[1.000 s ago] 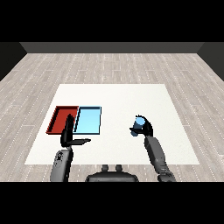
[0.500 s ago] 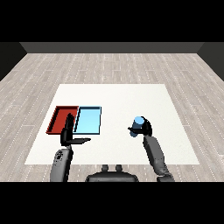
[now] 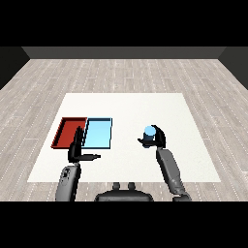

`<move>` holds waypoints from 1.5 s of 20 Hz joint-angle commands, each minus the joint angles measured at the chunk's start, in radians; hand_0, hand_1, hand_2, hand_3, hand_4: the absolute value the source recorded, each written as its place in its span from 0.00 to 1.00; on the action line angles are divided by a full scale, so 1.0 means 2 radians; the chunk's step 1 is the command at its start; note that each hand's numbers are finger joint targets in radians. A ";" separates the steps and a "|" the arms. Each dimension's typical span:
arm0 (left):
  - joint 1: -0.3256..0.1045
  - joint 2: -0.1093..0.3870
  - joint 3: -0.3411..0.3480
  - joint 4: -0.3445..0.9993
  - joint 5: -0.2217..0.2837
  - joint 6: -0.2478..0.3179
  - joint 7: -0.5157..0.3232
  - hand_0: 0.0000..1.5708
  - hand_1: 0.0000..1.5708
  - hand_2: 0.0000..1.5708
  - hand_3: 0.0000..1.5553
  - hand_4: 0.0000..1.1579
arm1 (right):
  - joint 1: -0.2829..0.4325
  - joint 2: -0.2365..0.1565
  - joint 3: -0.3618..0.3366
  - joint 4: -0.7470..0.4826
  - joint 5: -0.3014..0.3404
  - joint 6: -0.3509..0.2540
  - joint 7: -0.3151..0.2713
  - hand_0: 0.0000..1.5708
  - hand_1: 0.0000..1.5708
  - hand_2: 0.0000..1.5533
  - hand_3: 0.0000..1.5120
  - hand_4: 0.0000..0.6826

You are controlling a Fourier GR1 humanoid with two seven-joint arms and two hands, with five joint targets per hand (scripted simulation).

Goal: Pick the blue can and put it in the blue box

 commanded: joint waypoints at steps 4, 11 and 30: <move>0.005 -0.017 -0.033 -0.029 0.005 -0.014 0.030 0.00 0.00 0.00 0.00 0.00 | 0.008 -0.008 0.018 -0.082 -0.001 0.018 0.041 0.92 0.92 0.95 0.91 0.78; -0.044 -0.023 -0.078 0.009 0.005 0.032 0.039 0.00 0.00 0.00 0.00 0.00 | -0.016 0.016 0.031 -0.061 0.002 -0.006 0.029 0.92 0.92 0.95 0.90 0.78; -0.110 -0.023 -0.155 0.053 0.059 0.081 0.054 0.00 0.00 0.00 0.00 0.00 | -0.049 0.016 0.095 -0.093 0.005 -0.047 0.052 0.91 0.91 0.95 0.92 0.83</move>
